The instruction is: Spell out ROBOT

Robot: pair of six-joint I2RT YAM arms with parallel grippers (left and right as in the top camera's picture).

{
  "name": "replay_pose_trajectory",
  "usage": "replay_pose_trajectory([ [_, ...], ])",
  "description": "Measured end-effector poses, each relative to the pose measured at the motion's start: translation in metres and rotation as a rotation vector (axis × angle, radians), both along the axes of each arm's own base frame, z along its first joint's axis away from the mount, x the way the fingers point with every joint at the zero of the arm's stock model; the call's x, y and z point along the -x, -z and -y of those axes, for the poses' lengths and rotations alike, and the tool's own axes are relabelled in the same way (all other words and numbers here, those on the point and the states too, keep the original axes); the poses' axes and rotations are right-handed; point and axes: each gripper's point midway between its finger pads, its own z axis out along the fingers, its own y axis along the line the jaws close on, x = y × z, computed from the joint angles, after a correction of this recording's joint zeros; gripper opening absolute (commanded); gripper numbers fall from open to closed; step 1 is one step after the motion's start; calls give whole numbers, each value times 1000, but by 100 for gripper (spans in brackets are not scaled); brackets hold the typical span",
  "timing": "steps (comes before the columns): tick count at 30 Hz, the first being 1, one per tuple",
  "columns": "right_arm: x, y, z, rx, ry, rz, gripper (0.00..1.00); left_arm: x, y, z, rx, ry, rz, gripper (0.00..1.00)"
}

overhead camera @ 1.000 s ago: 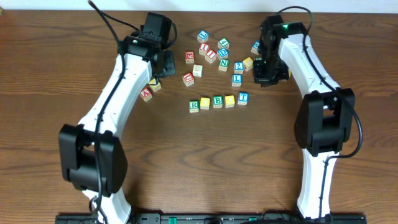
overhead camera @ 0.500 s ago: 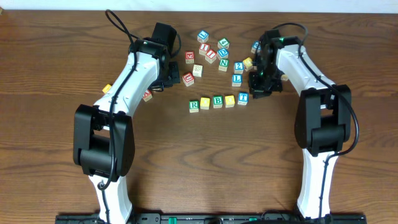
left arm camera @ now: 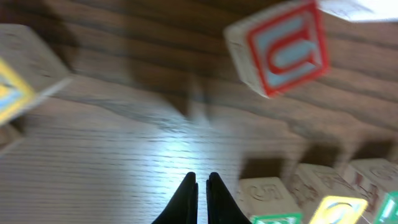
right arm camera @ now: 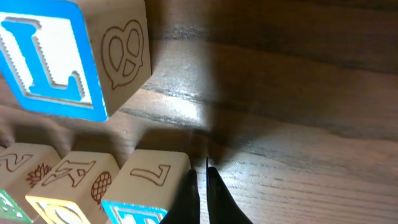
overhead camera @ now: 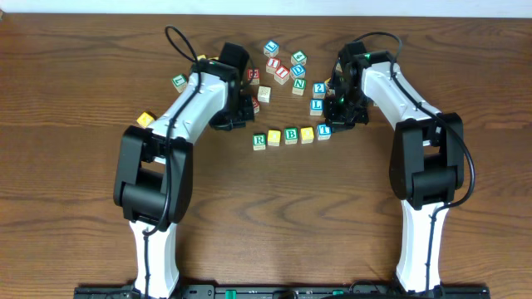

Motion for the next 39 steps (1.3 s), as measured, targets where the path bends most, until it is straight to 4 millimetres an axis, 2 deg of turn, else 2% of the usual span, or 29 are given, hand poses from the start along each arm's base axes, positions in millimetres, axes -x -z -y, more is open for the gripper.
replay_pose_trajectory([
  [7, 4, 0, -15, -3, -25, 1, 1, 10, 8, 20, 1, 47, -20, 8],
  [15, 7, 1, -29, -6, -55, 9, 1, 11, 11, 20, 5, 48, -30, 8],
  [26, 5, 1, -30, -8, -36, 14, 1, 18, 12, 3, -11, 20, -82, 7],
  [33, 5, 1, -30, -8, -31, 12, 1, 19, 10, 17, 56, 31, -88, 7],
  [39, 5, 1, -30, -8, -30, 12, 1, 23, 11, 20, 74, 34, -102, 7],
])
